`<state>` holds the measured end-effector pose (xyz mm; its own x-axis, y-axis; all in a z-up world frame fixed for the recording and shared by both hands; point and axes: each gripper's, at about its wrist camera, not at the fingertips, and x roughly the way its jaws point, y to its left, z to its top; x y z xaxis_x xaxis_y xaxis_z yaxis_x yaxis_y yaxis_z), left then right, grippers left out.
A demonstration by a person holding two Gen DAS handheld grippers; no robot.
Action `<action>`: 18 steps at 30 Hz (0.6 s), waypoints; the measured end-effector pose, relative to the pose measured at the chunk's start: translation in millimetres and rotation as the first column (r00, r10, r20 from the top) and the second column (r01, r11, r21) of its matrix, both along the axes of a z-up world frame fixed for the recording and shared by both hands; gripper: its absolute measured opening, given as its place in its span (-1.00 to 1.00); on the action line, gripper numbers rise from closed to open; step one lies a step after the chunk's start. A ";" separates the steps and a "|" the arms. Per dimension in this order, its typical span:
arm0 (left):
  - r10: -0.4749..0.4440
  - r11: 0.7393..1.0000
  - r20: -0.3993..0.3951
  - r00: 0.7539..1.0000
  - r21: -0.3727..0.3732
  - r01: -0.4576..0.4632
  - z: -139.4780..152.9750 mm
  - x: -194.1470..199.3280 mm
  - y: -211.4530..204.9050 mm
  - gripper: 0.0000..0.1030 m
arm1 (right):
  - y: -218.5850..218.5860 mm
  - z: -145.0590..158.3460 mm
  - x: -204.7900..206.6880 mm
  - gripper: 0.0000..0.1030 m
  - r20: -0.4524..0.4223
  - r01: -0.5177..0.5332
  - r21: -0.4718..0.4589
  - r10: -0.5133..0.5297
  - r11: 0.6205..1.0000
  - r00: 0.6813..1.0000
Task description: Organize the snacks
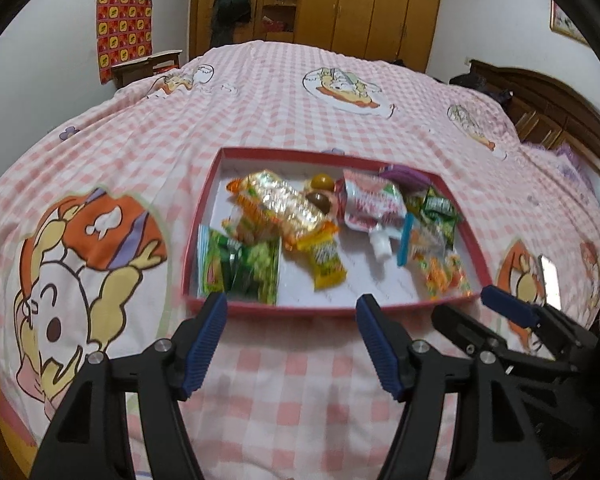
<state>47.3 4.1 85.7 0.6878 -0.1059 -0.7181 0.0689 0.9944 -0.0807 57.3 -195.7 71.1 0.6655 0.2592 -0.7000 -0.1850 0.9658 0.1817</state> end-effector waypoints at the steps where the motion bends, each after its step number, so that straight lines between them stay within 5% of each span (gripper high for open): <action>1: -0.001 1.000 -0.006 1.000 0.010 0.001 -3.5 -1.4 -1.5 0.37 | -0.2 -1.5 -1.6 0.42 0.001 0.003 -0.003 -0.003 1.000 1.000; 18: 0.011 0.999 -0.079 0.997 0.048 -0.007 -45.5 12.4 -10.5 0.36 | -8.8 -46.9 1.4 0.42 -0.079 0.048 -0.028 -0.050 0.998 0.996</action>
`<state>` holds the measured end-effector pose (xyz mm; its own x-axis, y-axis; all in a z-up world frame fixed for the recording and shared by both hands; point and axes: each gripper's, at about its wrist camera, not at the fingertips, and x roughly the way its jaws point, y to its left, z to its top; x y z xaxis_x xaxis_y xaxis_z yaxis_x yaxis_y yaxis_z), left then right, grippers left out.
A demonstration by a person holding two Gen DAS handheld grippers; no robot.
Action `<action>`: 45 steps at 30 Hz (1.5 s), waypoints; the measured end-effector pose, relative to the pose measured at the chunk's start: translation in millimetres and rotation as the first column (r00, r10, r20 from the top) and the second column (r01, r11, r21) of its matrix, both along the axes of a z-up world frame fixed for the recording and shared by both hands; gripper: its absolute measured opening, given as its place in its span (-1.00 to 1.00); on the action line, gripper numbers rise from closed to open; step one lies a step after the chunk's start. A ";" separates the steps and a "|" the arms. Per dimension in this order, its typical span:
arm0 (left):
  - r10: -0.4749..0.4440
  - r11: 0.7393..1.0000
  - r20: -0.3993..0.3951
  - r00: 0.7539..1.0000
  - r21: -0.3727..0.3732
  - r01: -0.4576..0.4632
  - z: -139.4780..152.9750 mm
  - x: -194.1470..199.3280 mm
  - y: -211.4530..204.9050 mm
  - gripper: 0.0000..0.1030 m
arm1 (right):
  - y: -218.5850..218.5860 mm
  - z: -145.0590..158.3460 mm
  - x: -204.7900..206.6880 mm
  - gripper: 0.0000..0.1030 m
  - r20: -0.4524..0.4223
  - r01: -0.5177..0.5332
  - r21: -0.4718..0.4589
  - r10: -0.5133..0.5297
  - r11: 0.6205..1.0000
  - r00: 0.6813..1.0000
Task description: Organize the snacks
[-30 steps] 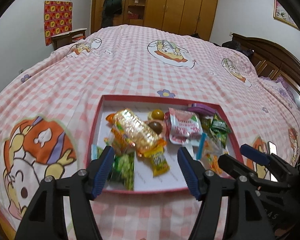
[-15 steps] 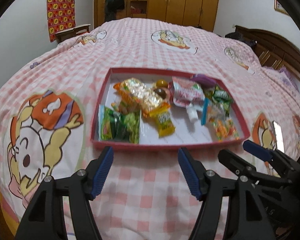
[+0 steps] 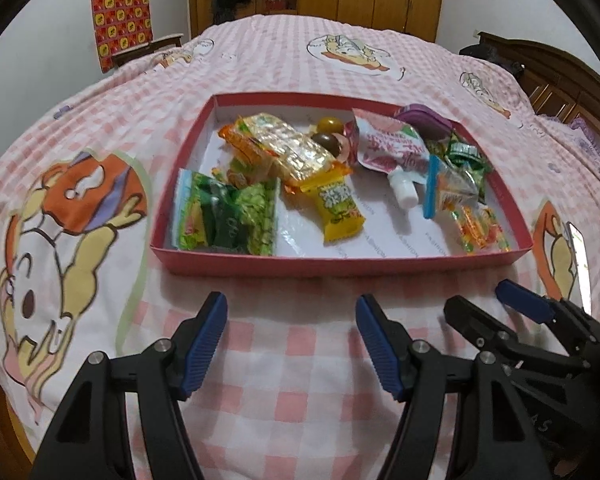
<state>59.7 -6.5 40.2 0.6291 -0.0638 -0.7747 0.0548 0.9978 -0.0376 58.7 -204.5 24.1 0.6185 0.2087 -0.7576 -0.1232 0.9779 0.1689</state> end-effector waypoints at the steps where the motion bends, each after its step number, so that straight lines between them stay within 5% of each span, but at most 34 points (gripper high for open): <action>1: 0.001 1.000 -0.002 1.000 0.002 -0.001 -1.0 0.5 -0.6 0.36 | -0.3 -1.1 0.5 0.42 -0.003 0.000 0.001 0.000 1.000 1.000; 45: -0.007 1.000 -0.011 1.000 0.014 0.007 -15.3 2.9 2.1 0.33 | 10.4 -12.3 -2.2 0.43 0.026 0.035 -0.063 -0.033 0.997 0.999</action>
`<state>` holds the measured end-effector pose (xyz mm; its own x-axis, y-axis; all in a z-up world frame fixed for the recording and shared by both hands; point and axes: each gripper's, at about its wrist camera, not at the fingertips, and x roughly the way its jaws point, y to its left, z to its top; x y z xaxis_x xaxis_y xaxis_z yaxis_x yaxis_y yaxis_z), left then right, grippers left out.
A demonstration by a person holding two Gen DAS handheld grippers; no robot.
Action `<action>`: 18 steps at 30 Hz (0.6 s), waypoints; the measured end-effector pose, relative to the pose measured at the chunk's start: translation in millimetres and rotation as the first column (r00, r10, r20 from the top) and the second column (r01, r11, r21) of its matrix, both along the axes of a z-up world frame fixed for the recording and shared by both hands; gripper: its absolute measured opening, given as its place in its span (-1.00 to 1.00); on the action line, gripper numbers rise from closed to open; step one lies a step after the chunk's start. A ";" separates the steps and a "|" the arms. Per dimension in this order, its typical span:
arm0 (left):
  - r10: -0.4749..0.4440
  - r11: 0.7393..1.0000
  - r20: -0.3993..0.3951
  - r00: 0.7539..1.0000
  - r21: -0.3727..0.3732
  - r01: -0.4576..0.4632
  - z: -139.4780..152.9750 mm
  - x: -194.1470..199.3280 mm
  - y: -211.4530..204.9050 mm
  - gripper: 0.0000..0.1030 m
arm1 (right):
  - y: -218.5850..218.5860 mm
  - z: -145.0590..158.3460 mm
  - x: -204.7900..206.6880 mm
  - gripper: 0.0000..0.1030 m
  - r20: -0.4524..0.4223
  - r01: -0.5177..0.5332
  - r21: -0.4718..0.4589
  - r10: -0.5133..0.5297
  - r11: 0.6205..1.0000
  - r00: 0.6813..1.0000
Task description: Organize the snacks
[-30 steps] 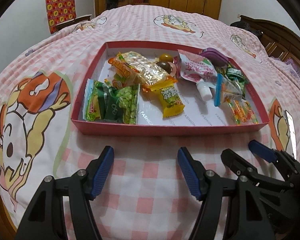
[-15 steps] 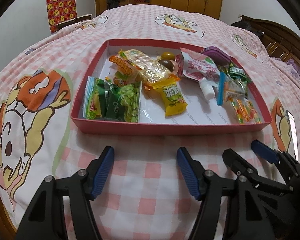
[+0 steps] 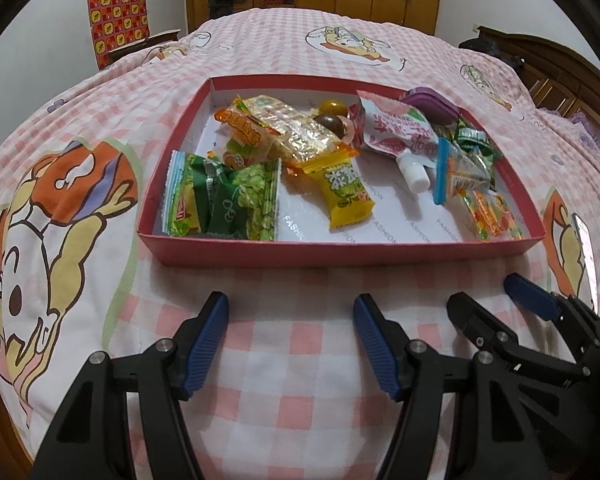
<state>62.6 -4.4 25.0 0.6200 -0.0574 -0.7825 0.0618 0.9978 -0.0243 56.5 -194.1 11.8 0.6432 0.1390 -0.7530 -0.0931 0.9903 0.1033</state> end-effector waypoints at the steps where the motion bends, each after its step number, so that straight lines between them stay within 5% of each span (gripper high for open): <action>1: -0.001 1.000 0.002 1.000 0.000 0.001 -0.4 -0.1 0.0 0.33 | 0.1 0.0 -0.1 0.43 0.000 0.000 0.000 0.000 1.000 1.000; 18: -0.005 1.000 0.003 1.000 0.010 0.005 -3.0 -1.5 -2.5 0.33 | -0.1 1.0 0.5 0.44 0.000 -0.001 0.000 0.001 1.000 1.000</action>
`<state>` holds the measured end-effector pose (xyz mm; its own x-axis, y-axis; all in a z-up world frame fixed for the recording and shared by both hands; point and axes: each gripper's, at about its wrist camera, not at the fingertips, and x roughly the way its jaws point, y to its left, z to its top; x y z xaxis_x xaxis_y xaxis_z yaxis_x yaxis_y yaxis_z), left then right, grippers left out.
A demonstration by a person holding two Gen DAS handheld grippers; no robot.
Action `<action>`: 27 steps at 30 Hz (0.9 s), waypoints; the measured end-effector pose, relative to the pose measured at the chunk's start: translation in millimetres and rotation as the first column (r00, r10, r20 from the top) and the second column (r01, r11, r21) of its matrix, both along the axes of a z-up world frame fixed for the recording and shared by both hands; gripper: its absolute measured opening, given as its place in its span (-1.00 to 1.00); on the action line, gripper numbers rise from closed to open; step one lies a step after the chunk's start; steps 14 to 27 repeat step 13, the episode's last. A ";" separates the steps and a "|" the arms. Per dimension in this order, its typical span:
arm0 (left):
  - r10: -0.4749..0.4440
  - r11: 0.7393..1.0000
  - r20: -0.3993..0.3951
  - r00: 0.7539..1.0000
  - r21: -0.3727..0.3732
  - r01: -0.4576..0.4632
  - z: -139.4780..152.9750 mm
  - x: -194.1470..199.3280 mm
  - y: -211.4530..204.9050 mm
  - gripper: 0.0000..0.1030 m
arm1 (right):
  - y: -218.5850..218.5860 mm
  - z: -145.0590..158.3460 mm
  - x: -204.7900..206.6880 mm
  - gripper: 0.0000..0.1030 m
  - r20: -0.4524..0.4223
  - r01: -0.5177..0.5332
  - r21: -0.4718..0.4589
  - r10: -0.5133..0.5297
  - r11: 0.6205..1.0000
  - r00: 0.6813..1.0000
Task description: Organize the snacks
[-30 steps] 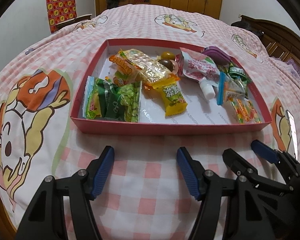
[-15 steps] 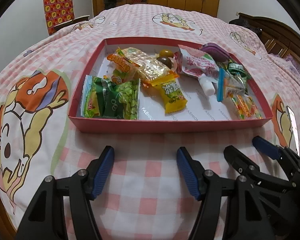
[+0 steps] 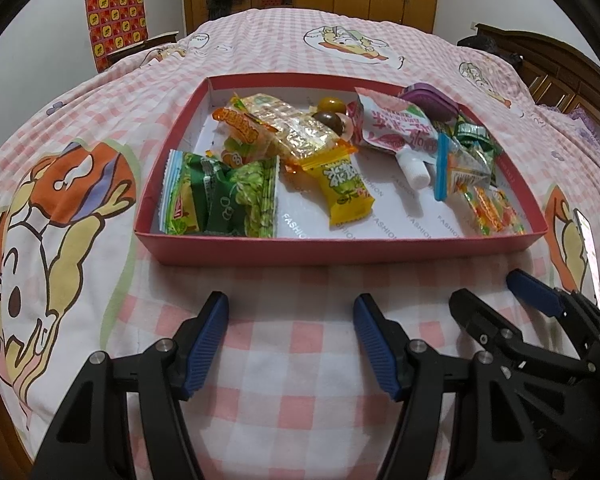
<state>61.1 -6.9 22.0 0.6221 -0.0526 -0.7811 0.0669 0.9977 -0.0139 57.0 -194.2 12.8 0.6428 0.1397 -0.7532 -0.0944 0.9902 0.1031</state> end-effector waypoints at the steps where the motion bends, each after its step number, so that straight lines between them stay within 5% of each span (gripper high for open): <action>1: 0.000 1.000 0.000 1.000 0.000 0.000 0.0 -0.1 -0.2 0.33 | 0.0 0.2 0.3 0.44 0.000 0.000 0.001 0.000 1.000 1.000; 27: 0.001 1.000 0.006 1.000 0.006 -0.001 -1.0 -0.3 -1.5 0.35 | 0.0 0.2 0.3 0.44 0.000 0.000 -0.001 0.000 1.000 1.000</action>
